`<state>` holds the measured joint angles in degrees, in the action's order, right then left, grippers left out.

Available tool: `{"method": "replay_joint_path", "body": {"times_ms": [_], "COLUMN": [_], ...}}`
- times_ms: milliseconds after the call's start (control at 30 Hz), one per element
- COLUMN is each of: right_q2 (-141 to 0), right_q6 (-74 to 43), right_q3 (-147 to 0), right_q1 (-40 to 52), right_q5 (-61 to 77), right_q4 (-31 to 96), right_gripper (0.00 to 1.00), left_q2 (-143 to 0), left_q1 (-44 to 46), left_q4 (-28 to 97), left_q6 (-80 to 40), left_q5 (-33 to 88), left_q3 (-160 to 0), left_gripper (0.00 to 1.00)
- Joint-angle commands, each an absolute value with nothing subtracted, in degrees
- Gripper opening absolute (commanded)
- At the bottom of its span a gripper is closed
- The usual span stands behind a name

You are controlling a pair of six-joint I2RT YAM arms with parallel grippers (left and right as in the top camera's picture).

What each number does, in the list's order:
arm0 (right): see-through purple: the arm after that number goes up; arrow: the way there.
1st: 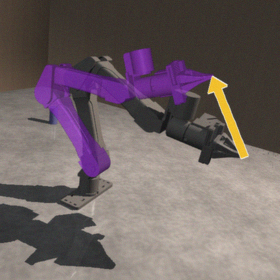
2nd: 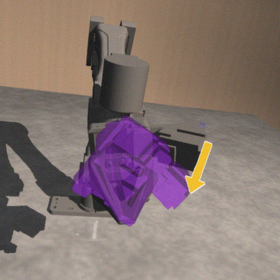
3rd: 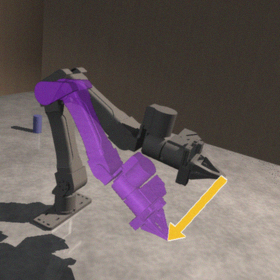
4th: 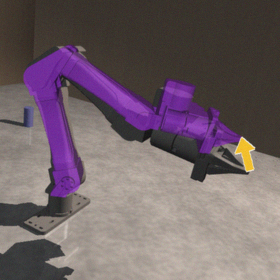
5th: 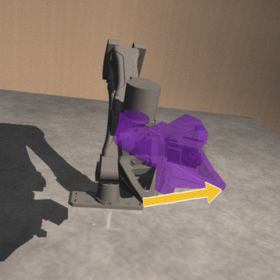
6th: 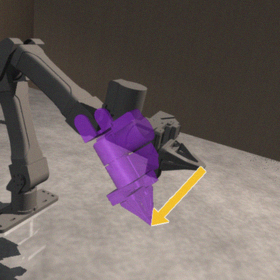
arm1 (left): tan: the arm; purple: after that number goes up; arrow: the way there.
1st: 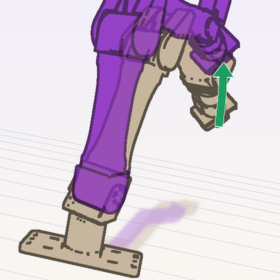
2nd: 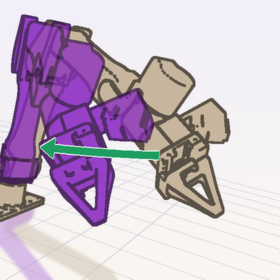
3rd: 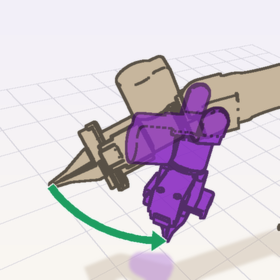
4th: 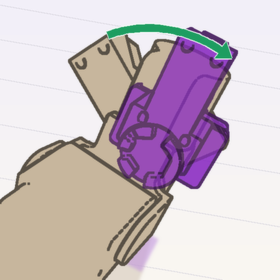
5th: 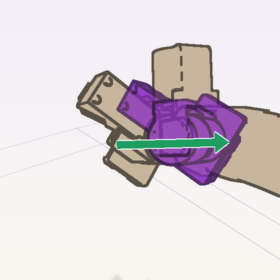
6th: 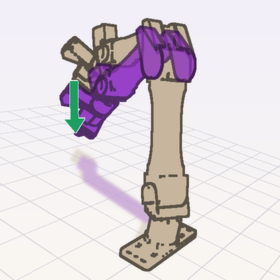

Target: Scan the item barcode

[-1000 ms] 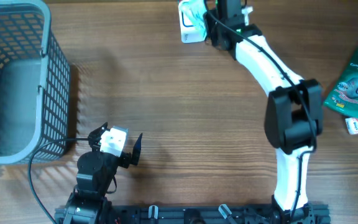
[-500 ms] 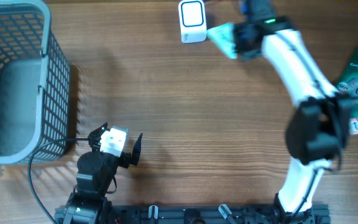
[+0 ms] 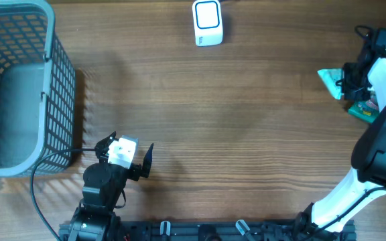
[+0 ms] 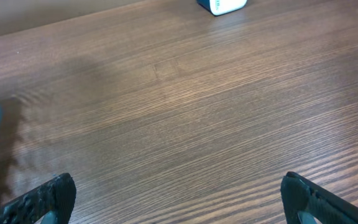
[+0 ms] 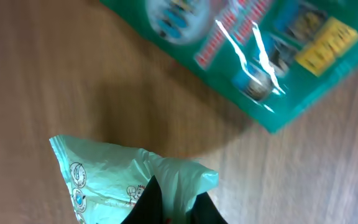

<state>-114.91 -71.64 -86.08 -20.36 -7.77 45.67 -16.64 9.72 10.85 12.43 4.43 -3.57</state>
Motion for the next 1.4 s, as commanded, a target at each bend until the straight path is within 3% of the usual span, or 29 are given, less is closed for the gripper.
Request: {"method": "replay_joint_path", "body": {"times_ms": [0,33,67,100,367,567,600,633,1033,1133,1367], "right_q2": [-114.32,-113.75,-112.95,-112.18,-93.47,-71.33,-68.47,-64.25,-41.74,-40.62,-27.2], "right_q6": [-63.66,-60.16,-57.84,-57.28,-48.56,-38.22,-38.24,-39.4,-36.29,-25.67,-17.74], "right_q3": [-88.71,-89.84,-91.66,-93.36,-107.26,-107.24,-107.24,-107.24,-107.24,-105.38,-84.82], "right_q1": [-22.22,-23.27,-24.36,-25.06,-26.57,-14.55,-12.43,-9.85,-8.54,-8.6,-8.58], "right_q5": [-7.86,-5.61,-2.9,-1.69,15.75,18.9,18.92,18.96,13.54,12.43,14.66], "right_q4": [45.71,46.89,49.12,51.51,77.8,84.97,86.26,87.74,91.68,90.89,67.83], "right_gripper": [0.39,0.7,0.81,0.85,0.86,0.86,1.0,1.0,1.0,1.0,1.0], "left_q2": [-16.47,-16.47,-16.47,-16.47,-16.47,-16.47,-16.47,-16.47,-16.47,-16.47,-16.47], "left_q1": [9.47,9.47,9.47,9.47,9.47,9.47,9.47,9.47,9.47,9.47,9.47], "left_q4": [10.83,10.85,10.85,10.83,10.83,10.85,10.83,10.85,10.85,10.83,10.85], "left_q6": [13.1,13.1,13.1,13.1,13.1,13.1,13.1,13.1,13.1,13.1,13.1], "left_q5": [5.1,5.1,5.1,5.1,5.1,5.1,5.1,5.1,5.1,5.1,5.1], "left_q3": [-3.29,-3.29,-3.29,-3.29,-3.29,-3.29,-3.29,-3.29,-3.29,-3.29,-3.29], "left_gripper": [1.0,1.0,1.0,1.0,1.0,1.0,1.0,1.0,1.0,1.0,1.0]}}
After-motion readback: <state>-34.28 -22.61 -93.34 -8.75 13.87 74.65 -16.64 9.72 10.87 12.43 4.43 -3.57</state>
